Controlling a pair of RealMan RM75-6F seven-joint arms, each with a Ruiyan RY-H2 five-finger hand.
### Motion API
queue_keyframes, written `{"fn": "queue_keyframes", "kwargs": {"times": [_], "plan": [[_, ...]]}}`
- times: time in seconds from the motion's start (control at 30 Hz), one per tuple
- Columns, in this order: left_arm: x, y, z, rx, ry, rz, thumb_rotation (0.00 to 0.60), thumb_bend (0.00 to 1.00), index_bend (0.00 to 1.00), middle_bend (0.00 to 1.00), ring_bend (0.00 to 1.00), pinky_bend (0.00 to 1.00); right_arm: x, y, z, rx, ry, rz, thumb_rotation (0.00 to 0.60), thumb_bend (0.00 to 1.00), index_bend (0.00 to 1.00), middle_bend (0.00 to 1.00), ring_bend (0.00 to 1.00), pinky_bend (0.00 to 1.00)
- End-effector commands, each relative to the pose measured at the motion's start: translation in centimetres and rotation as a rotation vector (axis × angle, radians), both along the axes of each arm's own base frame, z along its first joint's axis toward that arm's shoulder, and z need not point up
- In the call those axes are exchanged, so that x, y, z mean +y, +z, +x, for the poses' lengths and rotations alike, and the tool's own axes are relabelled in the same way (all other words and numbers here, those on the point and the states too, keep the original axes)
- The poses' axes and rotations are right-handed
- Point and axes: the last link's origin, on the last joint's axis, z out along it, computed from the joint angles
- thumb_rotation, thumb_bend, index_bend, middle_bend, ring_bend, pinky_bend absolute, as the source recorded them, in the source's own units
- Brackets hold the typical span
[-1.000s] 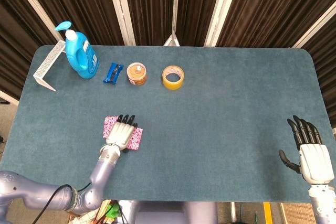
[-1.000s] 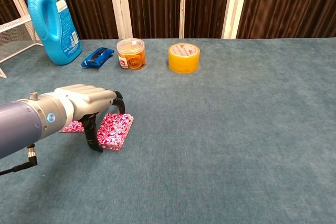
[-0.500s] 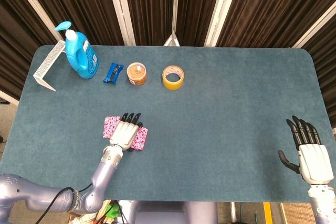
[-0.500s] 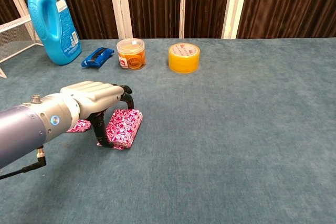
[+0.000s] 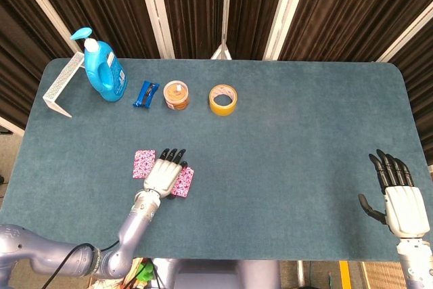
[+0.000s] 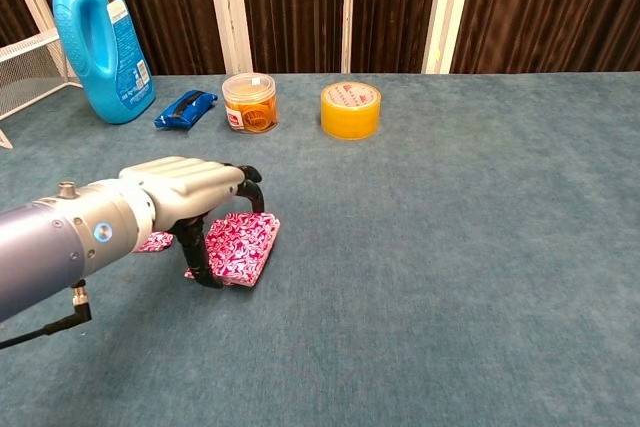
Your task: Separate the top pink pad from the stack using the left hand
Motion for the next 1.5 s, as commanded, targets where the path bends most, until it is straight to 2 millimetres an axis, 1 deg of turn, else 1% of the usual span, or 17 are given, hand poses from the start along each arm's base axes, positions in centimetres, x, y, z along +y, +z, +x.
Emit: {"fn": "queue_keyframes", "kwargs": {"times": [0.03, 0.43, 0.63, 0.8, 0.83, 0.9, 0.97, 1.0, 1.07, 1.2, 1.4, 1.5], "plan": [[-0.3, -0.1, 0.5, -0.009, 0.002, -0.008, 0.6, 0.35, 0.44, 0.0, 0.0, 0.0, 0.0, 0.0, 0.0, -0.001, -0.001, 0.0, 0.6, 0.36, 0.0, 0.0, 0.0, 0.09], [-1.4, -1.4, 2.5, -0.016, -0.06, -0.071, 0.6, 0.35, 0.43, 0.0, 0.0, 0.0, 0.0, 0.1, 0.0, -0.008, -0.004, -0.011, 0.6, 0.36, 0.0, 0.0, 0.0, 0.09], [-1.3, -2.2, 3.2, -0.002, -0.09, -0.091, 0.6, 0.35, 0.4, 0.0, 0.0, 0.0, -0.1, 0.2, 0.0, -0.009, -0.005, -0.02, 0.6, 0.36, 0.0, 0.0, 0.0, 0.09], [-1.6, -3.0, 3.6, 0.011, -0.101, -0.113, 0.6, 0.32, 0.35, 0.0, 0.0, 0.0, -0.1, 0.3, -0.1, -0.012, -0.01, -0.023, 0.6, 0.36, 0.0, 0.0, 0.0, 0.09], [-1.6, -3.1, 3.8, 0.009, -0.105, -0.117, 0.6, 0.31, 0.32, 0.0, 0.0, 0.0, -0.1, 0.3, -0.1, -0.012, -0.01, -0.024, 0.6, 0.36, 0.0, 0.0, 0.0, 0.09], [-1.7, -3.2, 3.9, 0.006, -0.109, -0.119, 0.6, 0.28, 0.24, 0.0, 0.0, 0.0, -0.1, 0.3, -0.1, -0.013, -0.011, -0.025, 0.6, 0.36, 0.0, 0.0, 0.0, 0.09], [-1.7, -3.3, 4.0, 0.008, -0.116, -0.118, 0.6, 0.26, 0.18, 0.0, 0.0, 0.0, -0.1, 0.3, -0.1, -0.013, -0.011, -0.025, 0.6, 0.36, 0.0, 0.0, 0.0, 0.09], [-1.7, -3.2, 4.1, 0.011, -0.118, -0.116, 0.6, 0.25, 0.13, 0.0, 0.0, 0.0, 0.0, 0.3, -0.1, -0.013, -0.011, -0.025, 0.6, 0.36, 0.0, 0.0, 0.0, 0.09], [-1.7, -3.2, 4.1, 0.012, -0.121, -0.113, 0.6, 0.24, 0.07, 0.0, 0.0, 0.0, 0.0, 0.3, -0.1, -0.014, -0.012, -0.025, 0.6, 0.36, 0.0, 0.0, 0.0, 0.09], [-1.6, -2.9, 4.0, 0.012, -0.119, -0.104, 0.6, 0.23, 0.01, 0.0, 0.0, 0.0, 0.0, 0.3, -0.1, -0.014, -0.011, -0.026, 0.6, 0.36, 0.0, 0.0, 0.0, 0.09], [-1.3, -1.6, 4.0, 0.002, -0.111, -0.086, 0.6, 0.21, 0.0, 0.0, 0.0, 0.0, 0.0, 0.3, -0.1, -0.012, -0.011, -0.024, 0.6, 0.36, 0.0, 0.0, 0.0, 0.09], [-0.9, 0.1, 3.9, -0.028, -0.1, -0.052, 0.6, 0.21, 0.0, 0.0, 0.0, 0.0, 0.0, 0.4, -0.2, -0.014, -0.012, -0.026, 0.6, 0.36, 0.0, 0.0, 0.0, 0.09]]}}
